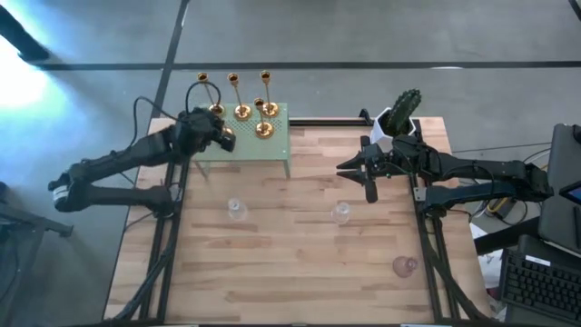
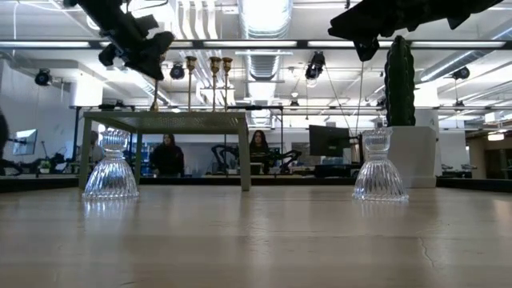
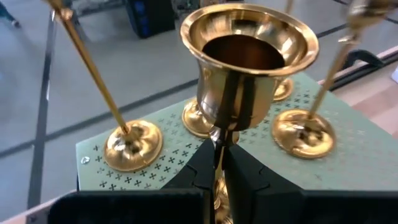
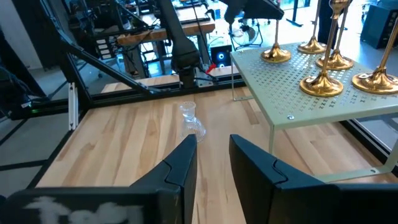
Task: Pick & Place candle stick holders
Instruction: Put the candle holder on the shelf
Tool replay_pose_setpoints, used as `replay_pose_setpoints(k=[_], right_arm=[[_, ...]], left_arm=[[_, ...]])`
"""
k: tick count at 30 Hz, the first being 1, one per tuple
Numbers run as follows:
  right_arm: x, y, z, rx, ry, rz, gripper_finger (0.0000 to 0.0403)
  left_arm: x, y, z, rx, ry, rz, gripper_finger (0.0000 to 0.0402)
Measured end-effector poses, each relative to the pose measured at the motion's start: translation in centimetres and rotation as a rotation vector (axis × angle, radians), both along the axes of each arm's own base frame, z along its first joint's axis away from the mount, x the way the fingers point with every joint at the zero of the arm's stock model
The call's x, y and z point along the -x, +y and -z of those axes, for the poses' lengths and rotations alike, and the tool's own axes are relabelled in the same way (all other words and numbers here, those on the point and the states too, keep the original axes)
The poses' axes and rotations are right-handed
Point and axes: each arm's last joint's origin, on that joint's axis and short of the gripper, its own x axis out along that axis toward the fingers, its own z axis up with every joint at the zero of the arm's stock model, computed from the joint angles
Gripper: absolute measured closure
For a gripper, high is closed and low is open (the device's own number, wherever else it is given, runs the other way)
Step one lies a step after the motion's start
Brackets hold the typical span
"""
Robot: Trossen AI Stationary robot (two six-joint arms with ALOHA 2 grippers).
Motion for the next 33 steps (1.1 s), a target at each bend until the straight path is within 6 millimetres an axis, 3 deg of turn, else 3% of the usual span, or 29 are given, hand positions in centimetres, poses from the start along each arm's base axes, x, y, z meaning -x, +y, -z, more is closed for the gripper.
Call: replay_pose_setpoints(k=[6,16,33], right_arm=[[0.0,0.0,0.0,0.000,0.000,0.000,0.0329],[0.0,0.0,0.0,0.000,0.000,0.000,0.0340],[0.0,0.0,0.0,0.000,0.000,0.000,0.0316]], left_arm=[[0.5,1.7,0.7,0.038,-0.027,-0.025,0.0383],[0.4,2.1,0.6,0.018,-0.032,-0.029,0.0383],[-0.1,3.5,1.2,0.020,-0.041,-0.037,0.0383]])
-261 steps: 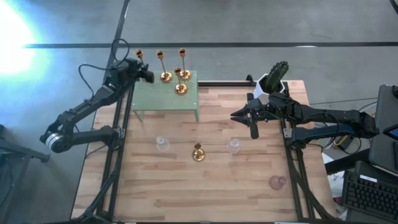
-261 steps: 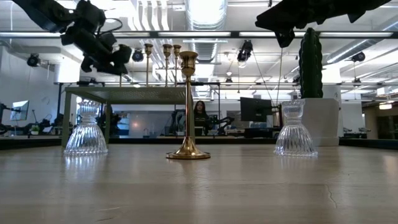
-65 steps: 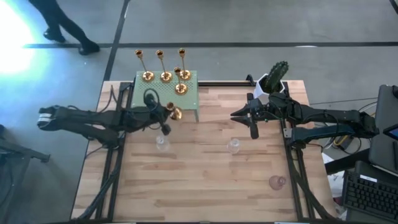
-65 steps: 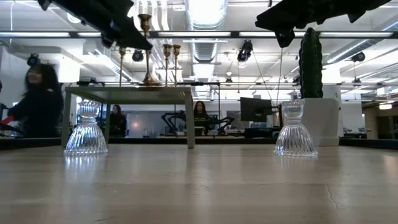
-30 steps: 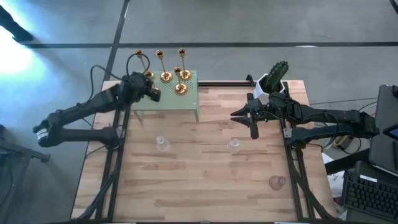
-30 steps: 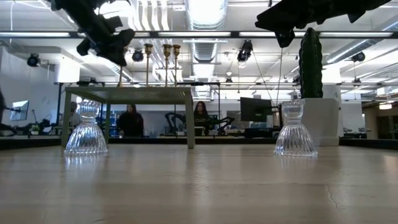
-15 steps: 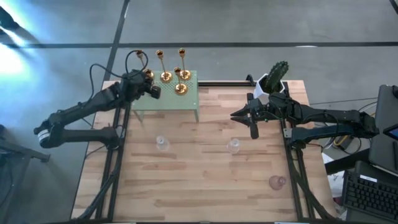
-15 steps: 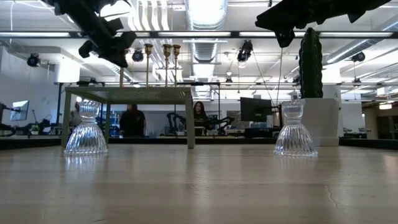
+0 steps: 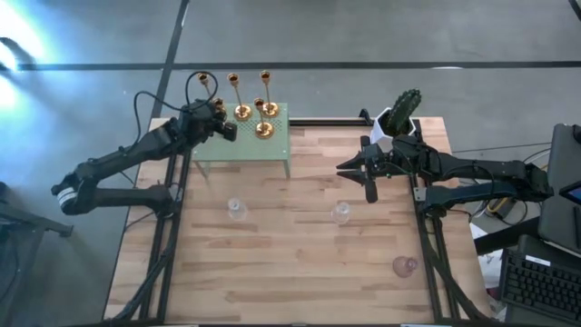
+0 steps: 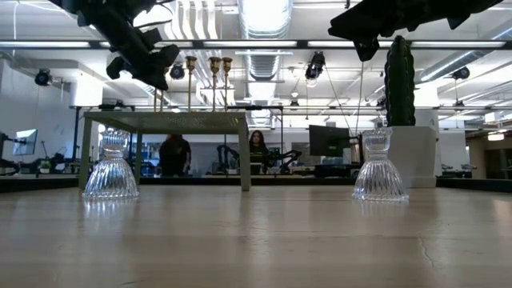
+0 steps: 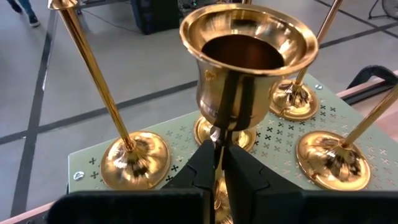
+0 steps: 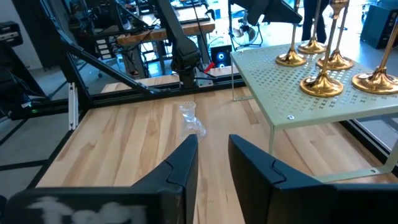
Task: Pick & Place candle stick holders
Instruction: Put the candle holder on the shelf
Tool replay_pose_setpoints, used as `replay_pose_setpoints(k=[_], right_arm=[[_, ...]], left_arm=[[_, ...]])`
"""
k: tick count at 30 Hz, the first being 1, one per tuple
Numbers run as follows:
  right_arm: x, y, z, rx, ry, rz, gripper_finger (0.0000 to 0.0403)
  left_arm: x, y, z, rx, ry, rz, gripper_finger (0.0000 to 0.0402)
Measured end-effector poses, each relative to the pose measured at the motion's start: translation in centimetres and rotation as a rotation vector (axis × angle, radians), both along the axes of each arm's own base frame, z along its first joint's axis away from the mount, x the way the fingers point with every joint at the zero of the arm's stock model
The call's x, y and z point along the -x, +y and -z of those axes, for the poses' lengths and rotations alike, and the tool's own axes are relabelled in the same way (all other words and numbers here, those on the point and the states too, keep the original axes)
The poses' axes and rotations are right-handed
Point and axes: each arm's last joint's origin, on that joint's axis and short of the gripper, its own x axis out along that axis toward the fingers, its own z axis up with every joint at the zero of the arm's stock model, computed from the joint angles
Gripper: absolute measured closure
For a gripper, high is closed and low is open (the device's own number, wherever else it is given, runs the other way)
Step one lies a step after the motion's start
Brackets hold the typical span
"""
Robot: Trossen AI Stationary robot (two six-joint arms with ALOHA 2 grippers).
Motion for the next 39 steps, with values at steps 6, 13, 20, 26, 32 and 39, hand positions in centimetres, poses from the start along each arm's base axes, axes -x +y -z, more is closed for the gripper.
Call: replay_pose_setpoints(k=[6,13,20,26,32,39], right_arm=[[0.00,0.00,0.00,0.000,0.000,0.000,0.0312],[0.00,0.00,0.00,0.000,0.000,0.000,0.0322],[0.00,0.00,0.00,0.000,0.000,0.000,0.0335],[0.00,0.00,0.00,0.000,0.000,0.000,0.0340],[0.00,0.01,0.00,0.000,0.000,0.000,0.0333],[0.00,0.01,0.00,0.000,0.000,0.000,0.0322]], left_arm=[[0.28,-0.07,0.00,0.007,0.006,-0.004,0.0383],[0.43,-0.07,0.11,0.010,0.022,-0.023,0.0383],[0.55,-0.07,0.11,0.003,0.026,-0.045,0.0383],[0.55,-0.07,0.11,0.007,0.025,-0.039,0.0383],[0.53,-0.09,0.14,0.011,0.024,-0.029,0.0383],[0.59,-0.16,0.62,0.032,0.058,-0.018,0.0339]])
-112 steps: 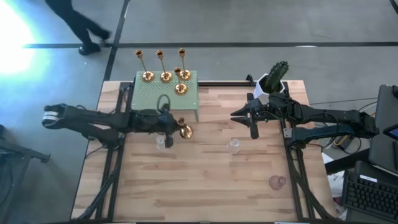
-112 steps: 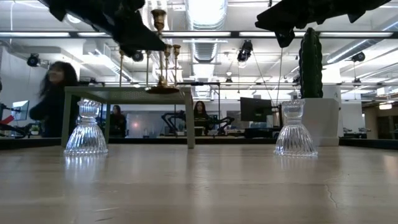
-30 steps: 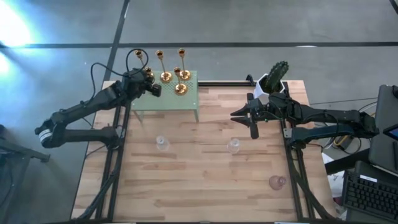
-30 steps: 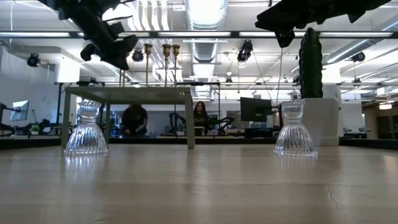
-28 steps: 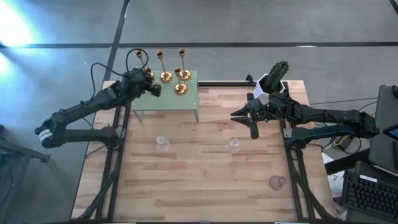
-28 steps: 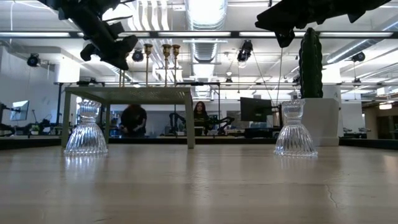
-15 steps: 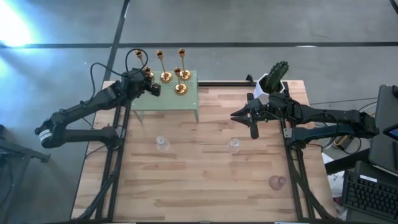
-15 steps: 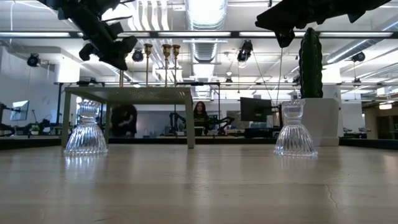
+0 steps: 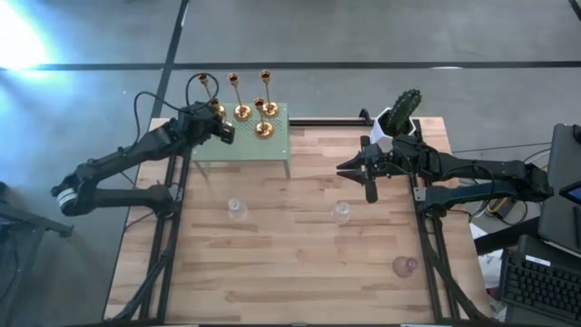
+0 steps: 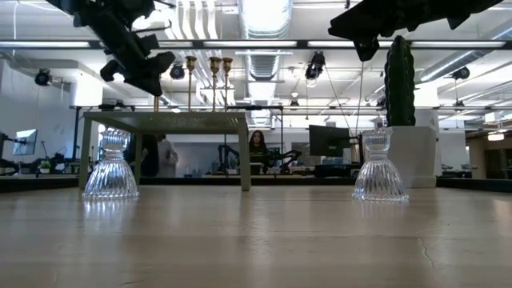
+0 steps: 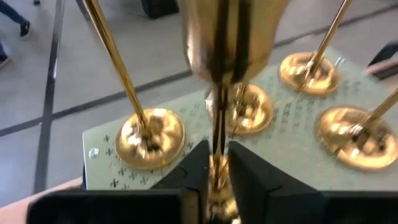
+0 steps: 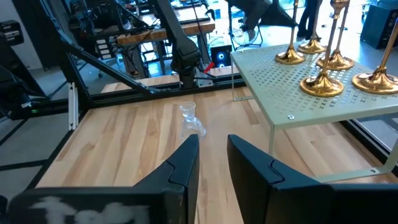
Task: Pick & Place candle stick holders
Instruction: Put the candle holder on the shelf, then adjust the candle holders on the shelf
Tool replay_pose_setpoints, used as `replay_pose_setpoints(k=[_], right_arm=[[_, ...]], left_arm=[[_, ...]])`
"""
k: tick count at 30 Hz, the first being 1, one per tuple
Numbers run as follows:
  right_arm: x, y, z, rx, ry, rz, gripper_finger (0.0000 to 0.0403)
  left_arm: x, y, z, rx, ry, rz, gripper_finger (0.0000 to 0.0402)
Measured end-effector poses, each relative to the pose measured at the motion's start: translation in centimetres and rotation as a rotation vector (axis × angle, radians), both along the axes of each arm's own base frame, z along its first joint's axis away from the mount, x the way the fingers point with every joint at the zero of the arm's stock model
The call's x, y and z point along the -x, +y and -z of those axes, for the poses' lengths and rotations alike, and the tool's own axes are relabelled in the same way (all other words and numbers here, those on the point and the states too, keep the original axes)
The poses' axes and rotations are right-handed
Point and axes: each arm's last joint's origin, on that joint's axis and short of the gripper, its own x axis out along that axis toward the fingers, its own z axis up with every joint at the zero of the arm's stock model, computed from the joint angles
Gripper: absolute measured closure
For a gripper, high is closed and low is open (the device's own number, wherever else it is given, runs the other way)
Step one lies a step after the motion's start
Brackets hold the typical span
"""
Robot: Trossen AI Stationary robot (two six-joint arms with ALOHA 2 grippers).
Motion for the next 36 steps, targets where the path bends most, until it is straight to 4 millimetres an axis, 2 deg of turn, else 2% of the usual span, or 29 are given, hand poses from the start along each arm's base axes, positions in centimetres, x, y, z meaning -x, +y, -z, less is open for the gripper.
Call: replay_pose_setpoints(k=[11,18,26,31,36], right_arm=[[0.0,0.0,0.0,0.000,0.000,0.000,0.0312],[0.0,0.0,0.0,0.000,0.000,0.000,0.0324],[0.0,0.0,0.0,0.000,0.000,0.000,0.0337],[0.0,0.0,0.0,0.000,0.000,0.000,0.0340],[0.0,0.0,0.0,0.000,0.000,0.000,0.0334]], left_arm=[[0.3,-0.1,-0.6,-0.037,-0.028,-0.026,0.0255],[1.2,-0.9,-1.3,-0.042,-0.052,-0.016,0.0209],[3.4,-2.7,-1.7,0.010,-0.064,0.033,0.0194],[4.7,-4.0,-2.3,0.043,-0.124,0.140,0.0195],[4.8,-5.4,-2.4,0.141,-0.208,0.436,0.0195]])
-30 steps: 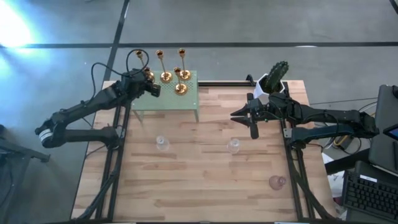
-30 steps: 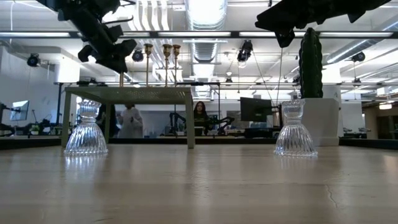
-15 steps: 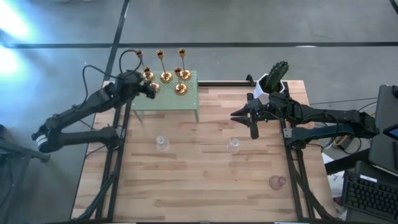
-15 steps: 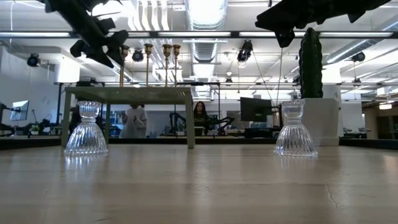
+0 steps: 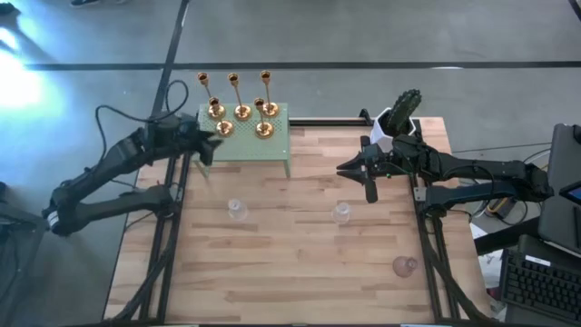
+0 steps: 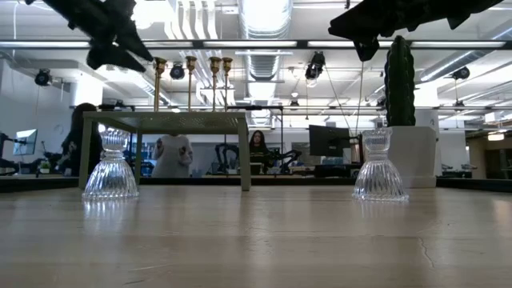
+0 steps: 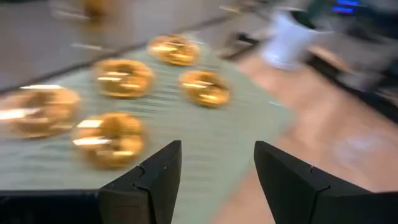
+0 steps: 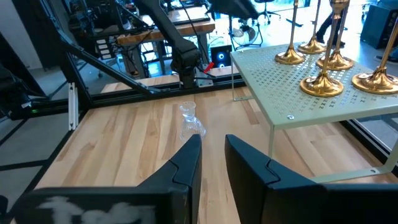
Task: Pick & Place candle stick holders
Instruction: Adjust the candle holders on the shelf
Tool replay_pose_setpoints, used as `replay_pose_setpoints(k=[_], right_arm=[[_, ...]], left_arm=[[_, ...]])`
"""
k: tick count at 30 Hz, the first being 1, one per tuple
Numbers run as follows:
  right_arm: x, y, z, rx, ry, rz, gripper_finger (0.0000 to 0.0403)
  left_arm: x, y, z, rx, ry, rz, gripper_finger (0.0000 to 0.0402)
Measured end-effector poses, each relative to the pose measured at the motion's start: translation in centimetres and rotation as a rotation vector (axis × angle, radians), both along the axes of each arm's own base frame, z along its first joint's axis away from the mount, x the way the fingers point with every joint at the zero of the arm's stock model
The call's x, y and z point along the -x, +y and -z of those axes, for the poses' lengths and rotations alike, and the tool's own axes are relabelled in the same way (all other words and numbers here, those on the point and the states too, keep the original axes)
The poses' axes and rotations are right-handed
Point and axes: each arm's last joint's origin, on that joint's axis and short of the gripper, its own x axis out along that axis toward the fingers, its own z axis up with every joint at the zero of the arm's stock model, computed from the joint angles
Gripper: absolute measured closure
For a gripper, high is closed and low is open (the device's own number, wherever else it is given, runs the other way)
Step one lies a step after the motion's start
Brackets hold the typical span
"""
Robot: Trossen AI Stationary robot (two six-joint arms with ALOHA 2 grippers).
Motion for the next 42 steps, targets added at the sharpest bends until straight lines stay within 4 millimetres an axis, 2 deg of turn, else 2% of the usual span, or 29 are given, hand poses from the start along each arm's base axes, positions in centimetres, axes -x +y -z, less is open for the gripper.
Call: replay_pose_setpoints(k=[6,12,18,22,29,42], right_arm=[[0.0,0.0,0.0,0.000,0.000,0.000,0.0323],[0.0,0.0,0.0,0.000,0.000,0.000,0.0316],[0.0,0.0,0.0,0.000,0.000,0.000,0.0312],[0.0,0.0,0.0,0.000,0.000,0.001,0.0318],[0.0,0.0,0.0,0.000,0.000,0.000,0.0332],[0.0,0.0,0.0,0.000,0.000,0.000,0.0334]], left_arm=[[-2.5,-0.4,2.2,0.007,-0.107,0.315,0.0195],[-4.6,-0.1,3.6,-0.152,-0.238,0.379,0.0195],[-6.1,0.7,5.3,-0.234,-0.185,0.411,0.0195],[-7.3,1.4,6.2,-0.312,-0.113,0.394,0.0195],[-8.4,2.7,6.9,-0.366,-0.016,0.202,0.0196],[-9.9,3.8,6.4,-0.423,-0.064,0.137,0.0198]])
